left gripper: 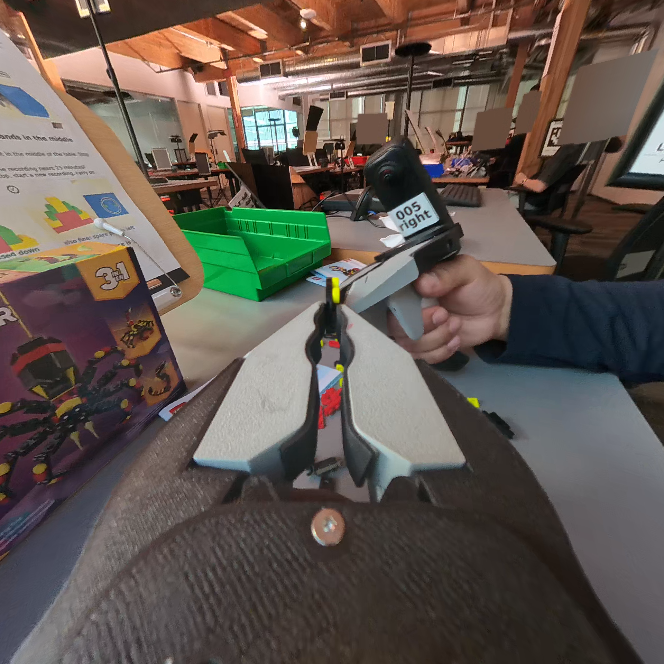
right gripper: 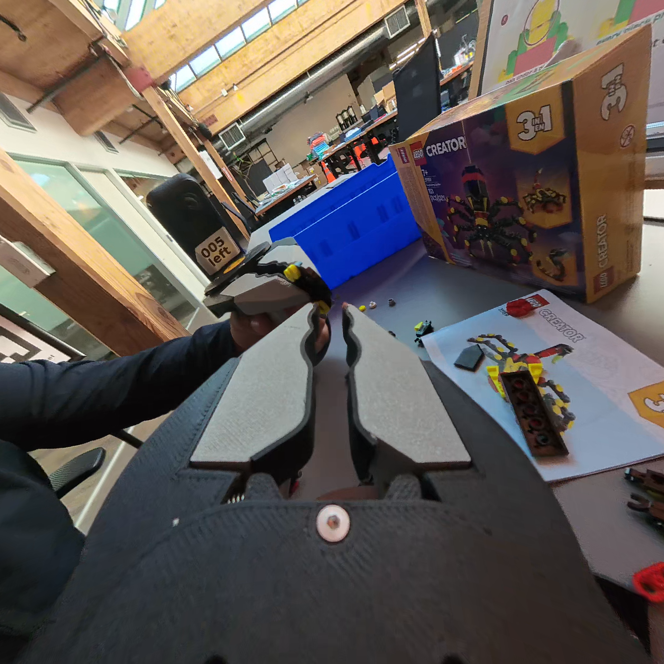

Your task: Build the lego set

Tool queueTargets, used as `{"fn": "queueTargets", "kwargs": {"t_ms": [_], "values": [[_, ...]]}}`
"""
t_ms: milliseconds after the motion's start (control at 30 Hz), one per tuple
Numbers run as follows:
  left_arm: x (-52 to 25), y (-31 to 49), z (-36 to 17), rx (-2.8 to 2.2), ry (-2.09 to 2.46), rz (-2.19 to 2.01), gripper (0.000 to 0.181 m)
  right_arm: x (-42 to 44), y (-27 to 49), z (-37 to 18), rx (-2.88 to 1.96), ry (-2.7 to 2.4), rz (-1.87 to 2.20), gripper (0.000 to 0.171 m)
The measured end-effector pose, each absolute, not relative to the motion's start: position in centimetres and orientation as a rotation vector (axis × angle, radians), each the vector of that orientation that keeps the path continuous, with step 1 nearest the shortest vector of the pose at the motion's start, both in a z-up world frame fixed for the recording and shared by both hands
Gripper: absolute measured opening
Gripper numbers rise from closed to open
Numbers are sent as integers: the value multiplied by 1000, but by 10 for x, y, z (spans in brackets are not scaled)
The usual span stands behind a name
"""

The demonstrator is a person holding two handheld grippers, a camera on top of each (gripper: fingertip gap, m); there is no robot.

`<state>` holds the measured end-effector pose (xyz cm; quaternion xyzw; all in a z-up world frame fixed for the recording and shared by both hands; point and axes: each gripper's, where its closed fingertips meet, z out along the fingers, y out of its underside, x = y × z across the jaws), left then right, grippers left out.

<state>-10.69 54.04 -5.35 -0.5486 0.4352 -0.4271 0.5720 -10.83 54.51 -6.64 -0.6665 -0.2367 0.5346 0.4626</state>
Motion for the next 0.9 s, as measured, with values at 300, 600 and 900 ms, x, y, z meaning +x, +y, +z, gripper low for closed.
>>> {"fn": "queueTargets", "kwargs": {"t_ms": [300, 600, 900], "values": [[-105, 544, -56, -1276, 1022, -908, 2, -110, 548, -66, -1643, -502, 1400, 5], [-104, 546, -71, -1260, 1143, -666, 3, -111, 552, -82, -1715, -503, 1328, 4], [-104, 539, -60, -1250, 1097, -815, 3, -110, 547, -71, -1624, -633, 1142, 4]]}}
